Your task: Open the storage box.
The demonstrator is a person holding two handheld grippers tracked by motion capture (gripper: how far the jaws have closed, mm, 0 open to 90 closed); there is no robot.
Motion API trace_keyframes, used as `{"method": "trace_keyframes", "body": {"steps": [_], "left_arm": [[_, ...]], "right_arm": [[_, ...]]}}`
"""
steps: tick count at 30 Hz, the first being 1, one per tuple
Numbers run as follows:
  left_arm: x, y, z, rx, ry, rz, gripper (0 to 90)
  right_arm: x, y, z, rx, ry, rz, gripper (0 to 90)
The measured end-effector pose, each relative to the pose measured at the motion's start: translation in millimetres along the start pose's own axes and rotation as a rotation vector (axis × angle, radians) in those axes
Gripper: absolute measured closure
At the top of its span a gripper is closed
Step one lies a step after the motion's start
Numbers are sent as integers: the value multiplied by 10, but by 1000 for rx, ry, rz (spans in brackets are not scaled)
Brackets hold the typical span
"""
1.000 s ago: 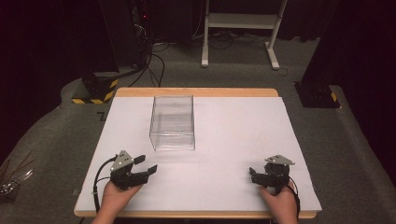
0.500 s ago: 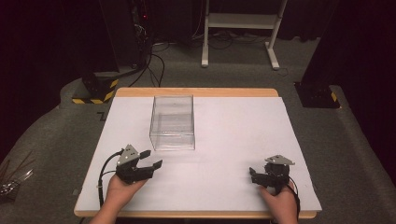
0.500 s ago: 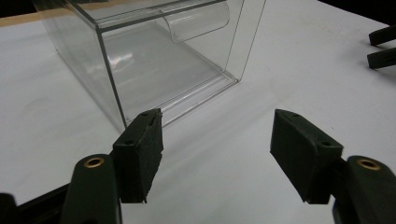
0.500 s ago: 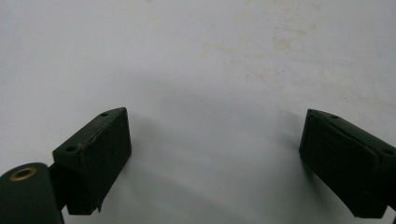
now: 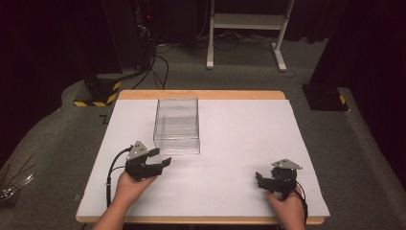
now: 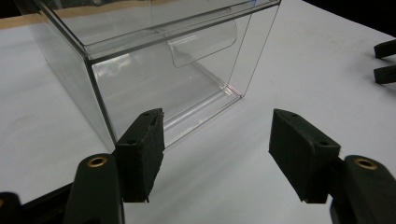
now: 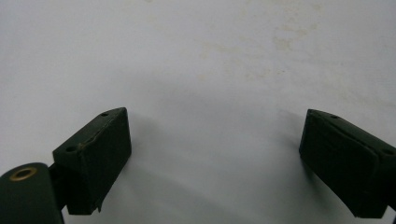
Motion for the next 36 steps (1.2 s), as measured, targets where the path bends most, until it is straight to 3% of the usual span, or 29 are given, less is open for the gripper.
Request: {"method": "trace_keyframes", "body": {"steps": [11, 14, 19, 22, 26, 33, 34, 36], "left_arm": [[-91, 108, 17, -24, 20, -2, 288], [-126, 118, 27, -14, 16, 0, 278], [-173, 121, 24, -15, 28, 6, 277], [-201, 146, 26, -8, 18, -15, 284], [-242, 187, 36, -13, 14, -1, 289], [-276, 235, 88, 14, 2, -15, 326], [-304, 248, 61, 68, -18, -50, 337], [-320, 248, 75, 73, -24, -51, 343]], "right_arm": [[0, 0, 0, 0, 0, 0, 91], [0, 0, 0, 0, 0, 0, 91], [0, 0, 1, 0, 0, 0, 91], [0, 0, 1, 0, 0, 0, 91], [1, 0, 1, 0, 0, 0, 91], [0, 0, 1, -1, -1, -2, 91], [0, 0, 1, 1, -1, -3, 92], [0, 0, 2, 0, -1, -3, 92]]}}
Point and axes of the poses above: each handheld gripper's, and its own axes: x roughly backward along the jaws, y roughly out of its top, z roughly to its left, the point moved 5 cm from there along -x, roughly forward along the jaws, and after that the axes turned 9 degrees about z, right-handed, at the moved point
